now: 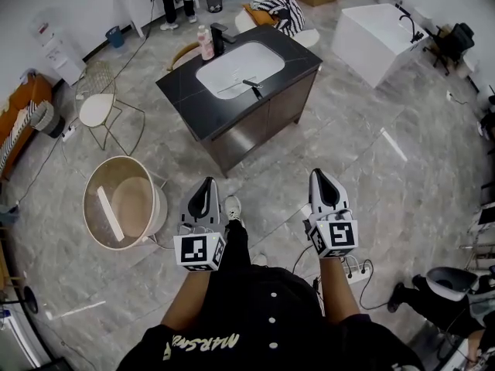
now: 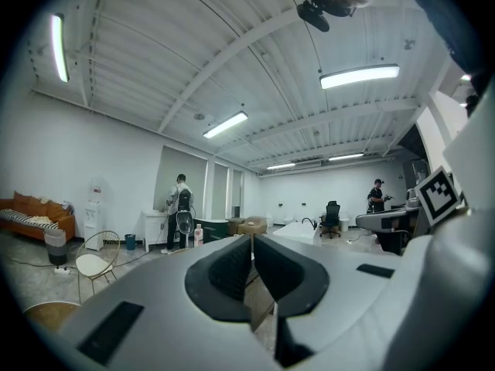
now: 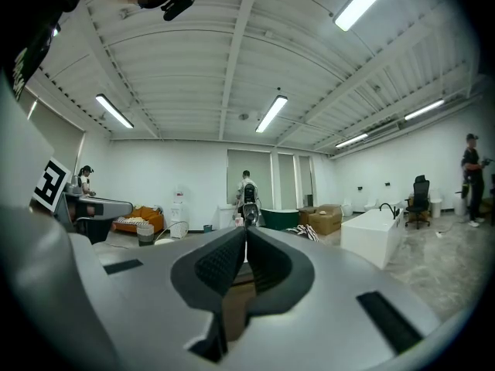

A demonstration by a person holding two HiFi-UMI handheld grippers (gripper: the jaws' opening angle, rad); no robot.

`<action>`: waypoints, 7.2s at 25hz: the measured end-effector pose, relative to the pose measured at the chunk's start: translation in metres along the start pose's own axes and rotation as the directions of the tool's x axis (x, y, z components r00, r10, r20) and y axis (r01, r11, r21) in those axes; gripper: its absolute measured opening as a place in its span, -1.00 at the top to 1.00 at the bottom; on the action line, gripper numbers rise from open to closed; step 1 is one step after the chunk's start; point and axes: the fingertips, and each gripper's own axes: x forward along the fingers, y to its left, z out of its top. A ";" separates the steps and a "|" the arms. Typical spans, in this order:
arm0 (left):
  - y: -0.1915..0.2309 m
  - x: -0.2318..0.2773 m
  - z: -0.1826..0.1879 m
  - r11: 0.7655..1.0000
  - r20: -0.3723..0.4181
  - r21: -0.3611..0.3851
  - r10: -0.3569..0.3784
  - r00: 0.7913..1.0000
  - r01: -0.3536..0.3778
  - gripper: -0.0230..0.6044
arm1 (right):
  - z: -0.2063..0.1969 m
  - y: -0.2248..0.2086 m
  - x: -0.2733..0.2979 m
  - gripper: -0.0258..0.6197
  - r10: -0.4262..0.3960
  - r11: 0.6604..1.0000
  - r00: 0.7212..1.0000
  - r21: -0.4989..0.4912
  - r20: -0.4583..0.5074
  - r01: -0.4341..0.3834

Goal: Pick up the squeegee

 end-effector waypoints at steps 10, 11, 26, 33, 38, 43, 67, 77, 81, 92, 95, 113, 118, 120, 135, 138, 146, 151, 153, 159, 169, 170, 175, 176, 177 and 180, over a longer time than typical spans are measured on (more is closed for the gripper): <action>0.033 0.096 -0.005 1.000 0.012 -0.006 -0.030 0.999 0.030 0.87 | -0.006 -0.024 0.086 0.92 -0.022 1.000 1.000 -0.016 -0.011 0.022; 0.038 0.109 -0.004 0.999 0.015 -0.006 -0.033 0.999 0.033 0.87 | -0.006 -0.027 0.098 0.92 -0.023 1.000 1.000 -0.019 -0.013 0.023; 0.134 0.296 0.023 0.997 0.019 -0.003 -0.074 0.997 0.075 0.87 | 0.024 -0.053 0.309 0.92 -0.048 0.999 0.999 -0.025 0.006 0.048; 0.171 0.354 0.035 0.996 0.035 0.003 -0.092 0.995 0.092 0.87 | 0.035 -0.052 0.381 0.92 -0.050 0.998 0.999 -0.031 0.016 0.050; 0.182 0.379 0.029 0.996 0.019 -0.010 -0.094 0.995 0.094 0.87 | 0.028 -0.054 0.405 0.92 -0.036 0.999 0.999 -0.028 -0.014 0.036; 0.191 0.401 0.024 0.996 0.001 -0.019 -0.082 0.997 0.082 0.87 | 0.018 -0.062 0.432 0.92 -0.014 1.000 0.999 -0.024 -0.052 0.013; 0.191 0.466 -0.011 0.995 -0.078 -0.051 0.081 0.994 -0.086 0.87 | -0.103 -0.073 0.580 0.78 0.291 0.947 0.853 0.004 -0.433 -0.321; 0.190 0.471 -0.050 0.991 -0.140 -0.082 0.098 0.985 -0.110 0.87 | -0.258 -0.040 0.625 0.39 0.336 0.883 0.549 0.052 -0.766 -0.467; 0.192 0.471 -0.065 0.986 -0.170 -0.096 0.116 0.979 -0.133 0.87 | -0.309 -0.033 0.626 0.38 0.293 0.874 0.398 0.074 -0.869 -0.480; 0.195 0.467 -0.104 0.973 -0.250 -0.128 0.155 0.956 -0.191 0.87 | -0.361 -0.026 0.630 0.47 0.246 0.844 0.196 0.110 -0.949 -0.525; 0.196 0.468 -0.105 0.971 -0.250 -0.130 0.161 0.955 -0.198 0.87 | -0.360 -0.024 0.634 0.50 0.243 0.834 0.191 0.104 -0.951 -0.542; 0.192 0.467 -0.099 0.972 -0.271 -0.125 0.160 0.949 -0.199 0.87 | -0.341 -0.037 0.638 0.64 0.215 0.855 0.273 0.045 -0.938 -0.516; 0.192 0.472 -0.079 0.980 -0.194 -0.093 0.153 0.969 -0.173 0.87 | -0.320 -0.038 0.636 0.64 0.230 0.850 0.323 0.028 -0.918 -0.526; 0.191 0.474 -0.075 0.982 -0.202 -0.092 0.146 0.969 -0.167 0.87 | -0.310 -0.039 0.635 0.64 0.234 0.856 0.345 0.025 -0.909 -0.517; 0.197 0.499 0.005 0.995 -0.029 -0.037 0.089 0.996 -0.090 0.87 | -0.192 -0.062 0.615 0.64 0.231 0.926 0.591 -0.012 -0.773 -0.377; 0.198 0.502 0.014 0.996 -0.010 -0.040 0.079 0.997 -0.080 0.87 | -0.165 -0.063 0.613 0.64 0.223 0.939 0.643 -0.016 -0.733 -0.344; 0.198 0.513 0.043 0.998 0.015 -0.038 0.052 0.999 -0.052 0.87 | -0.072 -0.069 0.622 0.64 0.196 0.968 0.839 -0.035 -0.508 -0.247; 0.201 0.515 0.065 0.999 0.067 -0.019 0.049 0.997 -0.048 0.87 | 0.002 -0.073 0.621 0.64 0.179 0.975 0.940 -0.076 -0.292 -0.209; 0.201 0.515 0.070 0.999 0.077 -0.016 0.050 0.996 -0.049 0.87 | 0.031 -0.075 0.617 0.64 0.170 0.977 0.964 -0.094 -0.205 -0.192; 0.196 0.513 0.085 0.999 0.109 -0.004 0.037 0.993 -0.037 0.87 | 0.098 -0.079 0.598 0.64 0.150 0.981 0.989 -0.124 -0.006 -0.149; 0.195 0.510 0.102 0.999 0.137 0.016 0.035 0.990 -0.038 0.87 | 0.140 -0.082 0.569 0.64 0.143 0.980 0.981 -0.153 0.130 -0.123; 0.194 0.510 0.104 0.999 0.139 0.017 0.035 0.990 -0.038 0.87 | 0.141 -0.083 0.568 0.64 0.142 0.981 0.981 -0.155 0.135 -0.120; 0.193 0.508 0.110 0.999 0.152 0.029 0.031 0.988 -0.036 0.87 | 0.143 -0.090 0.555 0.64 0.139 0.982 0.976 -0.149 0.166 -0.115; 0.194 0.508 0.111 0.999 0.154 0.030 0.032 0.988 -0.037 0.87 | 0.143 -0.092 0.554 0.64 0.138 0.983 0.976 -0.147 0.169 -0.114; 0.195 0.508 0.112 0.999 0.155 0.031 0.034 0.987 -0.039 0.87 | 0.143 -0.093 0.553 0.64 0.136 0.983 0.976 -0.145 0.170 -0.112; 0.199 0.508 0.110 0.998 0.151 0.028 0.042 0.988 -0.047 0.87 | 0.139 -0.096 0.552 0.64 0.131 0.984 0.977 -0.143 0.166 -0.107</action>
